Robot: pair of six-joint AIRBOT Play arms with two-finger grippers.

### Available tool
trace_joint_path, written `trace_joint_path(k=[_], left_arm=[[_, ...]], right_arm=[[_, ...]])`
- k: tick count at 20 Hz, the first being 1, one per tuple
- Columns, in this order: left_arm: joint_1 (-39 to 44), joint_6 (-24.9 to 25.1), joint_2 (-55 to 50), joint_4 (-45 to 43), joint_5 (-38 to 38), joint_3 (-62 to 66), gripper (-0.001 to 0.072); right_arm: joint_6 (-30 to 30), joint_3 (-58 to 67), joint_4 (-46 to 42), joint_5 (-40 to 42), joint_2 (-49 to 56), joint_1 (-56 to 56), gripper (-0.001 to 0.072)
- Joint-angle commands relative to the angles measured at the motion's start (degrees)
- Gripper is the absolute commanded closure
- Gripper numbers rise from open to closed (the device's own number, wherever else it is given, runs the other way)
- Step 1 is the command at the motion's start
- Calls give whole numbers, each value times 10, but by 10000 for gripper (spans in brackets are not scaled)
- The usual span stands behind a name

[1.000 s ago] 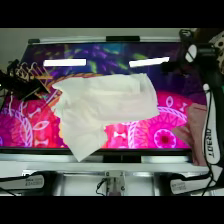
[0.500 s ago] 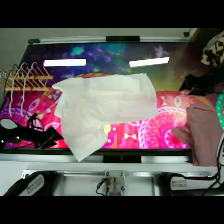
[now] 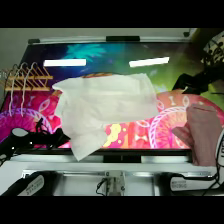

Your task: Fold the shirts.

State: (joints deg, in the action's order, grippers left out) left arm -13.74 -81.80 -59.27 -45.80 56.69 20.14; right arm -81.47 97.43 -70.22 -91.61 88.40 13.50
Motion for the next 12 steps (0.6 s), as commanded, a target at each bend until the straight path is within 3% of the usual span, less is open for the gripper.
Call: trace_joint_path(k=[1, 2, 8, 12], left_arm=[[11, 4, -13, 21, -52, 1, 625], [11, 12, -12, 21, -50, 9, 679], [11, 49, -6, 18, 19, 68, 679], [11, 49, 4, 17, 40, 95, 679]], right_arm=[[21, -38, -2, -18, 0, -1, 37], [23, -73, -2, -17, 0, -1, 37], [33, -276, 39, 150, 1, -25, 37], [31, -306, 52, 232, 31, -41, 38]])
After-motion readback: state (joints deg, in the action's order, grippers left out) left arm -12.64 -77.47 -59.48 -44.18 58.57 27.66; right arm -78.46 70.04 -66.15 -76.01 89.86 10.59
